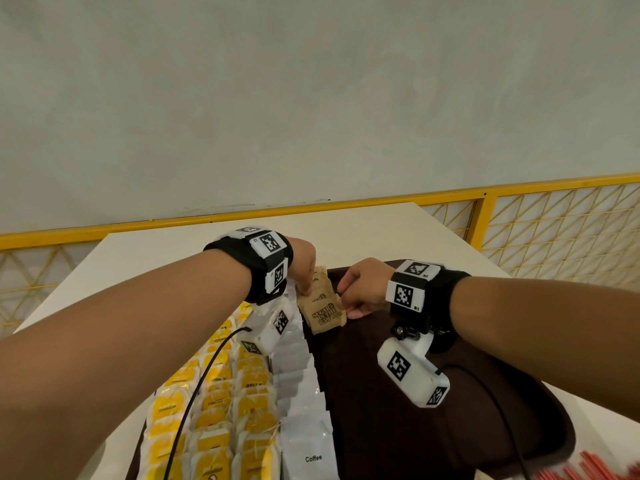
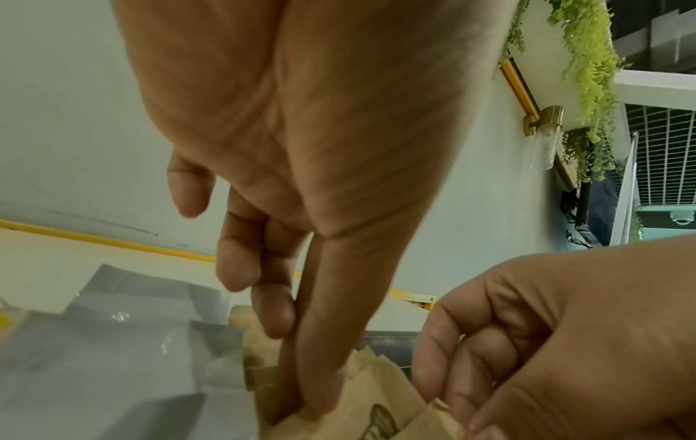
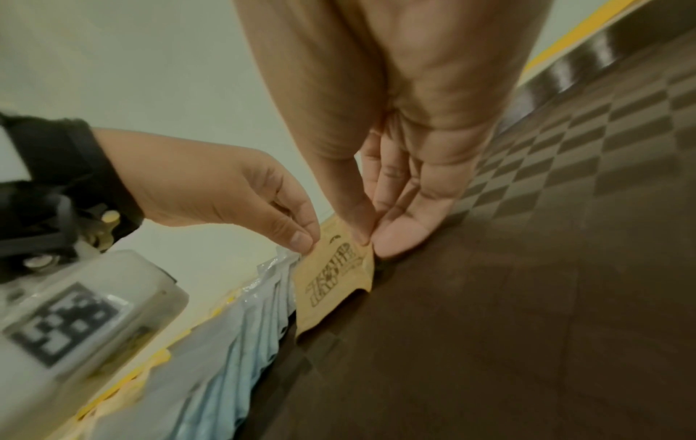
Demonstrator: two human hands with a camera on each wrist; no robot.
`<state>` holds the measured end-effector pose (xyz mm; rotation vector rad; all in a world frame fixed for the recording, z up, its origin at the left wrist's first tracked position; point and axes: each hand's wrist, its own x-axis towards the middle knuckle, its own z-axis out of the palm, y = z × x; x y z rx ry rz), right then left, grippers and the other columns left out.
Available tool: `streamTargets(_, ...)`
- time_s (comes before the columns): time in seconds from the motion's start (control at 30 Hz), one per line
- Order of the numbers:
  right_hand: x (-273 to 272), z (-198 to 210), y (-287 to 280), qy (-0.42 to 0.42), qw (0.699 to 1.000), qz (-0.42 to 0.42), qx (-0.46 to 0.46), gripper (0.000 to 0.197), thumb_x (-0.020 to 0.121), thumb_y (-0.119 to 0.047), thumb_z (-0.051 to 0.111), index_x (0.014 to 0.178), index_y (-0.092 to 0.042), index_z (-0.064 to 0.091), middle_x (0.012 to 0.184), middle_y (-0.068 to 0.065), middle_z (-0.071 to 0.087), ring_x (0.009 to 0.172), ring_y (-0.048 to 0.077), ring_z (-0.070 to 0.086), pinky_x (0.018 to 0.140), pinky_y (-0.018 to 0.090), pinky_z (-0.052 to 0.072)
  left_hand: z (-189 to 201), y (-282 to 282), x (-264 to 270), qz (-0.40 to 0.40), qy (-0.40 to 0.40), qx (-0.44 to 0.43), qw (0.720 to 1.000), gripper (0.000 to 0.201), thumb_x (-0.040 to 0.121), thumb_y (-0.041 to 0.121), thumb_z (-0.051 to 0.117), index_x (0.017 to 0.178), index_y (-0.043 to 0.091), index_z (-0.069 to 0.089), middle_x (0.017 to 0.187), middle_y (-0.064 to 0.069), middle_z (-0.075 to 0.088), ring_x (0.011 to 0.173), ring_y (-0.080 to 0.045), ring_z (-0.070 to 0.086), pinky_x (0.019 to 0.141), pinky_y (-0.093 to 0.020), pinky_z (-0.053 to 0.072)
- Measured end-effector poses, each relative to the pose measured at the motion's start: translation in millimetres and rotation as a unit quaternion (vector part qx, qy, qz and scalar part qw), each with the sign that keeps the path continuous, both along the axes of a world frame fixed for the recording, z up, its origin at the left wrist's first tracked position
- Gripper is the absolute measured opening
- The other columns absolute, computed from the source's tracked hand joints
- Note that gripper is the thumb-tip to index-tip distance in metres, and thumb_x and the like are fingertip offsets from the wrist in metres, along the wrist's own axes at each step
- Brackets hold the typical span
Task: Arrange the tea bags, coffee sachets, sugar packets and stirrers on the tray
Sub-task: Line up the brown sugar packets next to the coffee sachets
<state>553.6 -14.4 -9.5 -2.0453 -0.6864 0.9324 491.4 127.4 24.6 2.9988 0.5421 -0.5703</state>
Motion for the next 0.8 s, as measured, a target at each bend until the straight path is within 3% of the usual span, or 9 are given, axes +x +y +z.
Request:
streamTargets(0.2, 1, -2, 0, 0.003, 1.0, -0.007, 0.009, 0.02, 0.08, 0.013, 0.065, 0.079, -0.006, 0.057, 0.077, 0.014, 0.062, 0.07, 0.021, 0.064, 0.069, 0.03, 0.058, 3, 0, 0, -0.009, 0.018, 0.001, 1.0, 0.024, 0.084, 0.024, 0.069, 0.105, 0.011, 0.071, 0.097, 0.0, 0.063, 0.092, -0.014, 0.055, 0.085, -0.028, 0.045)
streamTargets(0.33, -1, -1, 1, 0.009, 1.0, 0.007, 0.007, 0.021, 0.08, 0.012, 0.066, 0.083, -0.007, 0.058, 0.09, 0.017, 0.064, 0.082, 0.026, 0.066, 0.072, 0.03, 0.059, 1, 1, 2, -0.002, 0.003, 0.002, 1.0, 0.023, 0.087, 0.02, 0.066, 0.107, 0.009, 0.07, 0.111, -0.004, 0.067, 0.097, -0.015, 0.056, 0.09, -0.029, 0.045)
streamTargets(0.43, -4, -1, 4, -0.024, 1.0, 0.013, -0.003, 0.021, 0.077, 0.008, 0.072, 0.082, -0.01, 0.061, 0.1, 0.018, 0.068, 0.095, 0.028, 0.068, 0.085, 0.042, 0.057, 0, 0, 2, -0.001, 0.003, 0.006, 1.0, 0.025, 0.088, 0.019, 0.065, 0.11, 0.007, 0.07, 0.099, -0.001, 0.063, 0.091, -0.014, 0.053, 0.086, -0.027, 0.043)
streamTargets(0.6, -5, -2, 6, -0.026, 1.0, 0.013, -0.006, 0.019, 0.077, 0.006, 0.072, 0.077, -0.011, 0.063, 0.097, 0.017, 0.07, 0.097, 0.028, 0.069, 0.091, 0.042, 0.054, -2, 6, 1, 0.009, -0.015, -0.013, 1.0, 0.02, 0.083, 0.02, 0.071, 0.1, 0.009, 0.073, 0.094, 0.0, 0.065, 0.089, -0.014, 0.057, 0.08, -0.026, 0.044)
streamTargets(0.67, -4, 0, 7, 0.01, 1.0, 0.004, -0.008, 0.013, 0.083, 0.005, 0.066, 0.079, -0.006, 0.062, 0.087, 0.017, 0.068, 0.08, 0.024, 0.07, 0.081, 0.04, 0.058, 0, 10, 1, 0.019, -0.035, -0.022, 0.999, 0.016, 0.083, 0.02, 0.071, 0.094, 0.009, 0.072, 0.098, -0.002, 0.068, 0.093, -0.016, 0.059, 0.08, -0.026, 0.046)
streamTargets(0.73, -5, 6, 7, 0.053, 0.998, -0.02, -0.003, 0.012, 0.091, 0.003, 0.056, 0.08, -0.001, 0.059, 0.075, 0.016, 0.061, 0.058, 0.017, 0.062, 0.063, 0.031, 0.058, 3, 12, -1, 0.028, -0.06, -0.026, 0.997, 0.011, 0.084, 0.023, 0.07, 0.086, 0.012, 0.068, 0.094, -0.001, 0.065, 0.089, -0.015, 0.056, 0.073, -0.024, 0.043)
streamTargets(0.8, -5, 8, 7, 0.026, 0.999, -0.045, 0.013, 0.016, 0.092, 0.003, 0.056, 0.077, -0.002, 0.058, 0.071, 0.014, 0.057, 0.056, 0.015, 0.057, 0.056, 0.026, 0.056, 6, 16, -3, 0.041, -0.083, -0.027, 0.995, 0.011, 0.085, 0.023, 0.07, 0.087, 0.012, 0.068, 0.091, 0.001, 0.063, 0.085, -0.014, 0.055, 0.07, -0.023, 0.042)
